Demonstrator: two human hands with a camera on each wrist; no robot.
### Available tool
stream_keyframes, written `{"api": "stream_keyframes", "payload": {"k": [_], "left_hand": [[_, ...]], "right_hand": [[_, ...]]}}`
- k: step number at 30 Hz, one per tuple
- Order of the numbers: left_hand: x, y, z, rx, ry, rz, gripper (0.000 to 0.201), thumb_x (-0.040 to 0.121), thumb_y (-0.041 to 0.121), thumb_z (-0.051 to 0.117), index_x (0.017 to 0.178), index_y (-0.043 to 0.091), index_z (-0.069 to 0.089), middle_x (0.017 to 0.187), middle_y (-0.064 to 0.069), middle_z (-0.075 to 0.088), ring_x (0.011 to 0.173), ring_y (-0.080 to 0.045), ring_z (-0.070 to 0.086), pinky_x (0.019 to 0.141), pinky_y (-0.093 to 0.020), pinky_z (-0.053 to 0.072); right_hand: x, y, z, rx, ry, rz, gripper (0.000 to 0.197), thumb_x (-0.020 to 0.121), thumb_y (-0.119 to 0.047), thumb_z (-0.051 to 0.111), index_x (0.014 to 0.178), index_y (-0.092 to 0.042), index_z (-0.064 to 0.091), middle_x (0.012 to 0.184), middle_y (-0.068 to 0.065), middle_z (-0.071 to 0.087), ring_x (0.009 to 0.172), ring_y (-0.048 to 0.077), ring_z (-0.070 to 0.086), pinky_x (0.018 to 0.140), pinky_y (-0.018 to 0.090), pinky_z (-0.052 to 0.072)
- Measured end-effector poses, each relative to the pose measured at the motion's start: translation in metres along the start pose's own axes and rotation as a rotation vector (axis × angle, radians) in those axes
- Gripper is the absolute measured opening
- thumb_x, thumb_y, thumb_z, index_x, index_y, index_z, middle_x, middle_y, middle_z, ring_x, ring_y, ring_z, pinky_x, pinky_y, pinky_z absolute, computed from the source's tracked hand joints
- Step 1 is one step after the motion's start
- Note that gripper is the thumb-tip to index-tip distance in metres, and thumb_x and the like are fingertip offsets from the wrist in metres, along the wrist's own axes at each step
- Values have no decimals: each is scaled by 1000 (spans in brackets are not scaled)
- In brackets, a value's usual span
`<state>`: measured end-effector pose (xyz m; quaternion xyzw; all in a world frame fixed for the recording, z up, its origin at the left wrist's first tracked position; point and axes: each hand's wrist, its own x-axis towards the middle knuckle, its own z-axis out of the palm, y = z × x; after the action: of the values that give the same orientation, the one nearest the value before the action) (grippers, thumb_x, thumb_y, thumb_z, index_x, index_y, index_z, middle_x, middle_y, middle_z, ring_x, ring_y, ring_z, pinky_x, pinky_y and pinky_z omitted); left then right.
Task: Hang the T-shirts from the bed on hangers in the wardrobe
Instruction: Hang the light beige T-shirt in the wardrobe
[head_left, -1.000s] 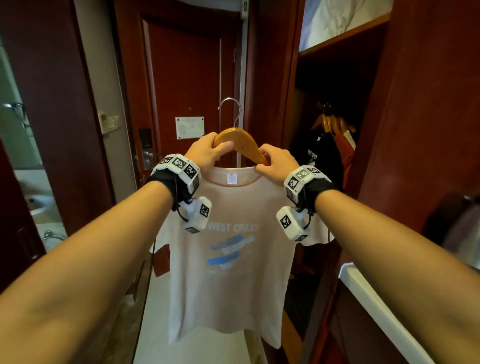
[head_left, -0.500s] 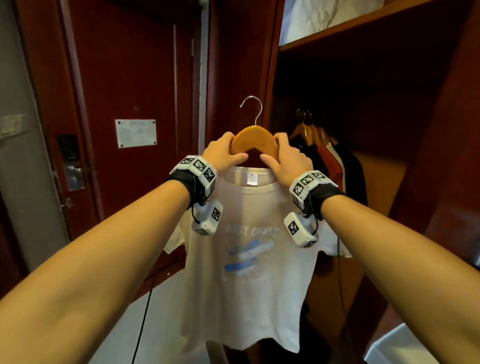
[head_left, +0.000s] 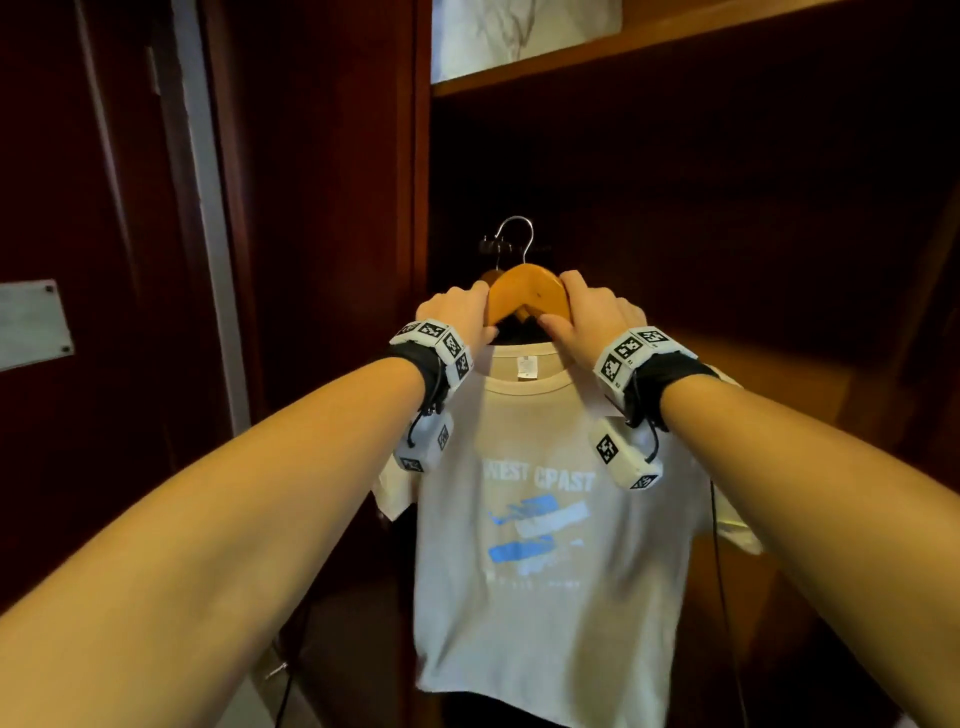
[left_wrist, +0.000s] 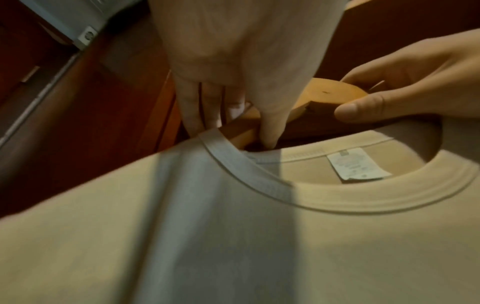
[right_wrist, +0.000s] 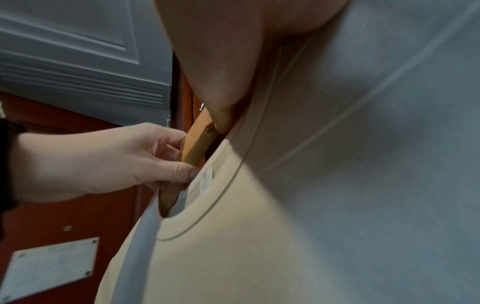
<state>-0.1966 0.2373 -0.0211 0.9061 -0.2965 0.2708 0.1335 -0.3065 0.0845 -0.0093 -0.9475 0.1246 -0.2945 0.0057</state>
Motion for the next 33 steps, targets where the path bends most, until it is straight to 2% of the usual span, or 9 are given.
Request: {"api": "stream_keyframes", "payload": {"k": [3, 6, 9, 13, 15, 21, 27, 31, 33], "left_hand": [[38, 2, 22, -15, -62, 36, 42, 90, 39, 65, 121, 16, 51, 107, -10, 64, 95, -33, 65, 75, -39, 53], [75, 0, 41, -41, -112, 72, 44, 88, 38, 69, 122, 16, 52, 109, -10, 64, 98, -33, 65, 81, -41, 54], [110, -8, 56, -88, -140, 66, 41, 85, 36, 72, 117, 18, 55, 106, -8, 63, 92, -29, 63, 78, -38, 53], [154, -22, 71, -182, -287, 66, 23, 79, 39, 79, 86, 26, 62, 92, -1, 70, 83, -20, 66, 76, -33, 54], [171, -26, 74, -227, -288, 58, 21, 76, 40, 80, 81, 27, 65, 85, 1, 71, 81, -18, 68, 78, -34, 56], [207, -21, 85, -386, -198, 31, 24, 76, 39, 81, 93, 29, 67, 89, 5, 71, 84, -16, 69, 83, -38, 58], [224, -31, 96, -416, -217, -3, 39, 74, 48, 80, 105, 29, 68, 91, 6, 71, 85, -16, 68, 86, -40, 56], [235, -32, 102, -403, -179, -25, 40, 77, 42, 80, 107, 20, 66, 93, 0, 68, 85, -19, 66, 78, -34, 54], [241, -32, 103, -391, -168, -43, 37, 79, 39, 79, 105, 17, 64, 93, -3, 67, 79, -19, 65, 68, -30, 50]], "right_hand": [[28, 13, 16, -73, -27, 62, 43, 99, -47, 51, 130, -20, 39, 104, 7, 64, 83, 27, 64, 75, 41, 54], [58, 25, 36, -116, -36, 98, 43, 99, -46, 52, 129, -19, 38, 104, 7, 64, 85, 28, 64, 76, 42, 55], [92, 32, 50, -131, -42, 89, 42, 99, -44, 51, 129, -16, 38, 104, 7, 64, 86, 29, 65, 76, 43, 54], [138, 40, 58, -196, -123, 68, 40, 99, -42, 51, 126, -13, 45, 99, 7, 60, 86, 30, 63, 75, 41, 54], [156, 45, 56, -214, -120, 47, 39, 99, -42, 52, 125, -14, 46, 94, 6, 57, 84, 29, 62, 79, 45, 56], [196, 48, 29, -292, -101, 12, 42, 97, -45, 56, 128, -18, 46, 96, 5, 56, 86, 28, 63, 78, 44, 56], [213, 43, 46, -294, -112, 39, 43, 98, -44, 56, 130, -16, 45, 99, 7, 58, 87, 28, 63, 79, 44, 56], [225, 38, 57, -254, -89, 84, 43, 98, -40, 58, 131, -16, 45, 99, 7, 58, 84, 28, 61, 74, 41, 53], [232, 35, 61, -230, -91, 106, 43, 98, -39, 58, 131, -15, 45, 103, 8, 60, 88, 29, 62, 79, 43, 55]]}}
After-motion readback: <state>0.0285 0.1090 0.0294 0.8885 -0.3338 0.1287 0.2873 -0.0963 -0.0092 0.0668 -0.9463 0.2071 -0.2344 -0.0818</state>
